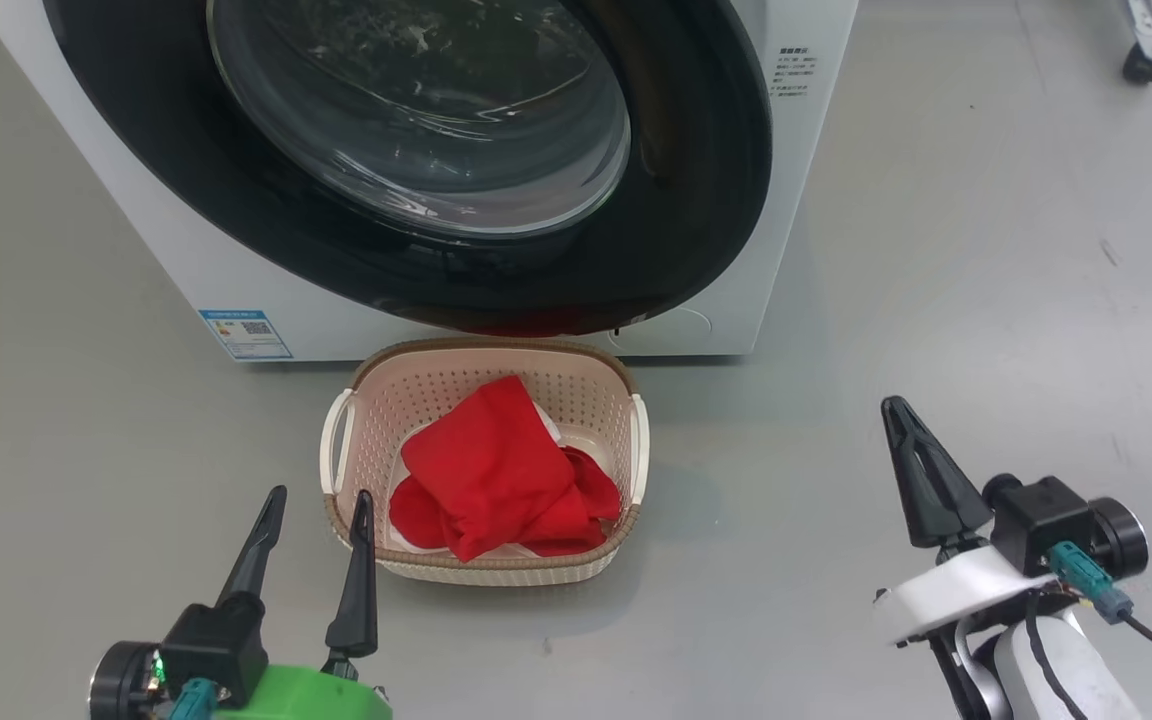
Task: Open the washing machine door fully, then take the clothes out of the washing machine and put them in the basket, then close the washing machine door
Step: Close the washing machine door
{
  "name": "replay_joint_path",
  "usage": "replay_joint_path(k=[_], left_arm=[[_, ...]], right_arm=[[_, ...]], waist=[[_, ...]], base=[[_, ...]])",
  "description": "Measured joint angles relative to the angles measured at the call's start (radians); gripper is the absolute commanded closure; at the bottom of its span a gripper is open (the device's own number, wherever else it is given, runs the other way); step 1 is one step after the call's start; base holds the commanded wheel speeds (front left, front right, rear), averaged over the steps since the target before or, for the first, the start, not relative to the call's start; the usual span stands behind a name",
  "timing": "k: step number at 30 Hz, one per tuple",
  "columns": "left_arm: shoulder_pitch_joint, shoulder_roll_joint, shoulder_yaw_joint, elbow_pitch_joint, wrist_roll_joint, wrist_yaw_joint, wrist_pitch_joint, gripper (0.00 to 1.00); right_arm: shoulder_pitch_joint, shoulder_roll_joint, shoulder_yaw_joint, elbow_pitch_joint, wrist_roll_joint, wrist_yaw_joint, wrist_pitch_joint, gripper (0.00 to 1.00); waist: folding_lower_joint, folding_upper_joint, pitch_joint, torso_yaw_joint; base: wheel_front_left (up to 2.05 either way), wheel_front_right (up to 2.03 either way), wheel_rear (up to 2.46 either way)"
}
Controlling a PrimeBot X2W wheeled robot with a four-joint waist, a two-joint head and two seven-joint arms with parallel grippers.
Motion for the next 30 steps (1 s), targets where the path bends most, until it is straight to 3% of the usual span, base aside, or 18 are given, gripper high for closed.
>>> replay_joint_path(k=[5,12,30], left_arm=[[-0.024,-0.012,-0.024,-0.011,0.003,0.0,-0.003,0.0],[-0.056,-0.018,-0.044,-0.022,0.008,0.0,-0.012,0.0],[-0.133,-0.041,-0.091,-0.02,0.008,0.0,-0.034,0.0]], right_arm=[[-0.085,-0.018,0.028,0.024,-0.009,0.042,0.011,1.0],[-0.211,-0.036,0.067,0.078,-0.023,0.067,0.048,1.0],[-0.487,-0.095,0.044,0.241,-0.016,0.084,0.098,1.0]], waist=[[0.0,0.0,0.027,0.031],[0.0,0.0,0.071,0.083],[0.0,0.0,0.204,0.223]], base=[[0.0,0.0,0.0],[0.0,0.0,0.0],[0.0,0.0,0.0]])
